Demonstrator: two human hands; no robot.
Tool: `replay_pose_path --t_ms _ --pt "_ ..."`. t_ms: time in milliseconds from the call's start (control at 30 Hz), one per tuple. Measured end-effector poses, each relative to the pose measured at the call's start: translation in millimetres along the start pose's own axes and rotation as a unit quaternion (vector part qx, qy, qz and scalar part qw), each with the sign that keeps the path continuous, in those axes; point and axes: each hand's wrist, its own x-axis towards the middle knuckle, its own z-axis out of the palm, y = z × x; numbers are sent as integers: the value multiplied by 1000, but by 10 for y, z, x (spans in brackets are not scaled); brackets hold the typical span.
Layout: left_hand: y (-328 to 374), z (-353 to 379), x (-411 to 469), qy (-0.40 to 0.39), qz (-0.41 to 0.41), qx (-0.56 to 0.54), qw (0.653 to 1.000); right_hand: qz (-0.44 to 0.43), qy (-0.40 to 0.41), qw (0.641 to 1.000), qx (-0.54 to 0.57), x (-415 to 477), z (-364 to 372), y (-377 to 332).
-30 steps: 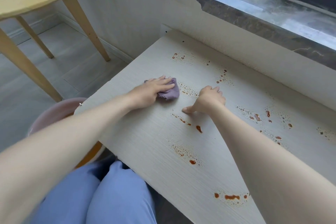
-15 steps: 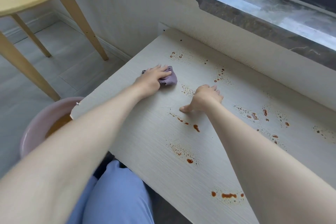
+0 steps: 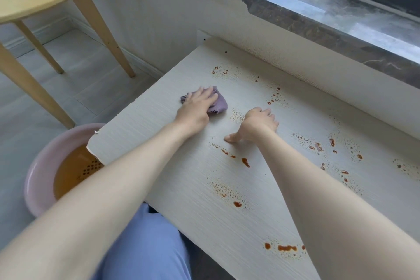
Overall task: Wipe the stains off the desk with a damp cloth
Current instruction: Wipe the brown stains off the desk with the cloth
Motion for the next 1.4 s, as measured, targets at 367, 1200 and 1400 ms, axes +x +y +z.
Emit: replay_pose_path --t_ms 367,1200,1400 --pt "-65 -13 -25 15 -27 -5 1000 13 0 1000 21 5 -5 -17" --pt "-508 -194 16 -7 -15 -31 999 7 5 1000 12 23 14 -6" --pt "-645 -328 166 71 -167 40 983 13 -8 1000 8 11 -5 -10"
